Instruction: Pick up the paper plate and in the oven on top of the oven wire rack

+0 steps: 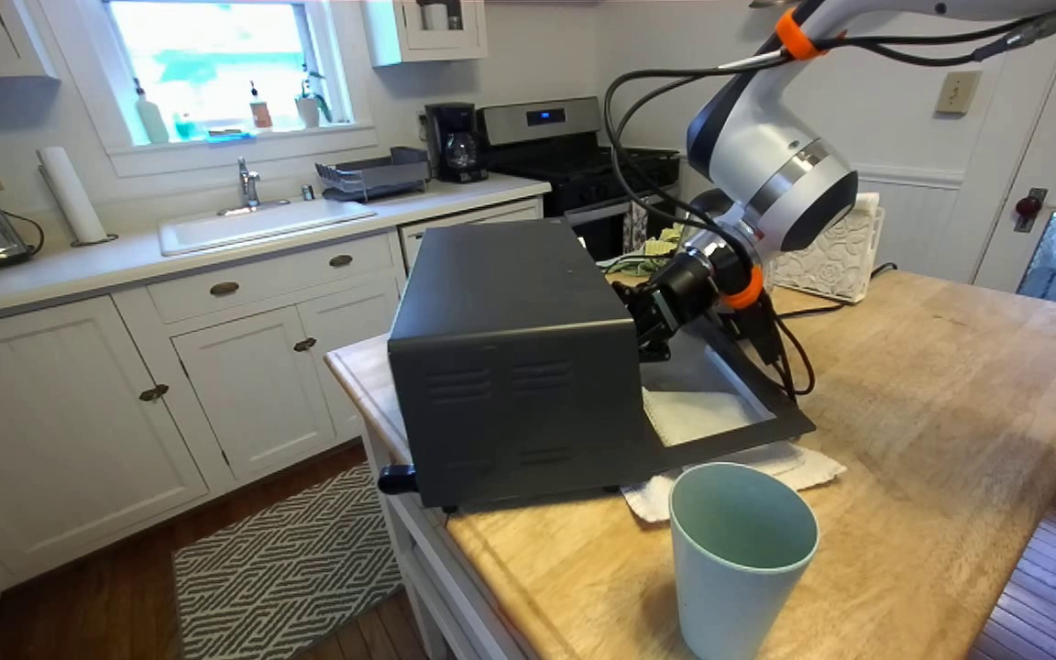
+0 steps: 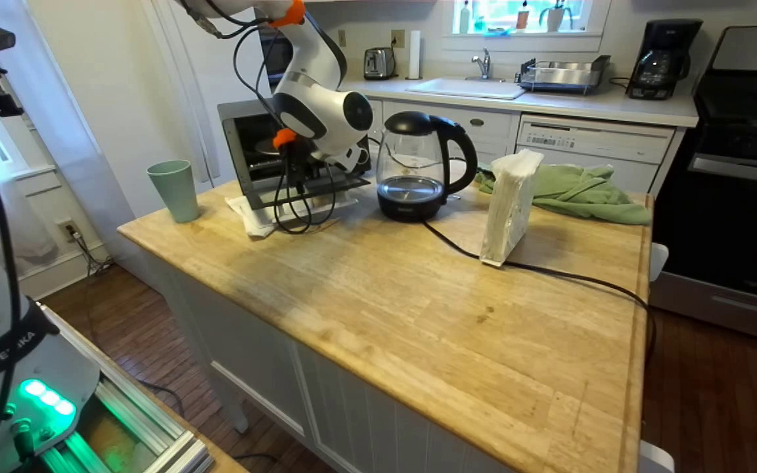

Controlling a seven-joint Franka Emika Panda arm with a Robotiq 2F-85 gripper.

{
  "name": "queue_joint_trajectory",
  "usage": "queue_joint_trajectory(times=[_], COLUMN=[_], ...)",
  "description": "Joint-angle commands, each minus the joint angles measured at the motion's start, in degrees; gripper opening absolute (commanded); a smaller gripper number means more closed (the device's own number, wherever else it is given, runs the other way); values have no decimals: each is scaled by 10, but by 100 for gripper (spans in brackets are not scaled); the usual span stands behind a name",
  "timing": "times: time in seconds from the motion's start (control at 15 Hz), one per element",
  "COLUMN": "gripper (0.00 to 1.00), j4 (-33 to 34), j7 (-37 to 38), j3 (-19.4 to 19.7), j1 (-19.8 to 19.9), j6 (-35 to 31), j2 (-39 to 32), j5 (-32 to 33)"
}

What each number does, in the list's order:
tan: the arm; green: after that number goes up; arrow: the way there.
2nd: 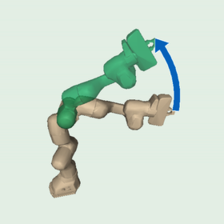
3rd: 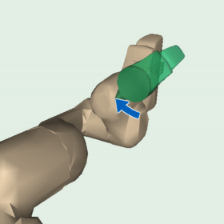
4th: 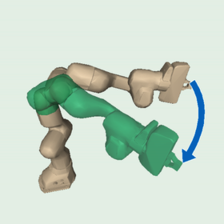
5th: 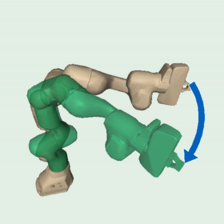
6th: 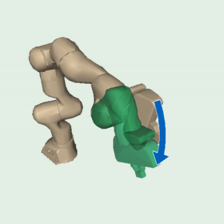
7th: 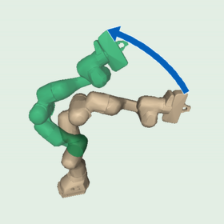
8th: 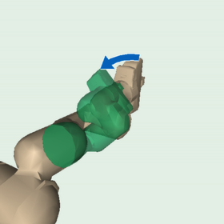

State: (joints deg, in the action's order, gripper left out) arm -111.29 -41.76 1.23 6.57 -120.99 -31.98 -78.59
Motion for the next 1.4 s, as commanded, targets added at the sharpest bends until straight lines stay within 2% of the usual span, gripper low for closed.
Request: queue_joint_trajectory(times=[0.0,0.6,0.8,0.93,1.0,1.13,1.33], gripper=[0,0,0,0,26,33,53], j4=[5,-34,-80,-112,-135,-170,-209], j7=[-2,-8,-39,-35,-40,-45,-15], j3=[12,27,32,45,48,57,77], j1=[0,5,7,5,7,9,11], j6=[1,16,14,18,28,39,34], j2=[-5,36,96,140,172,231,319], j5=[2,38,48,89,109,152,278])
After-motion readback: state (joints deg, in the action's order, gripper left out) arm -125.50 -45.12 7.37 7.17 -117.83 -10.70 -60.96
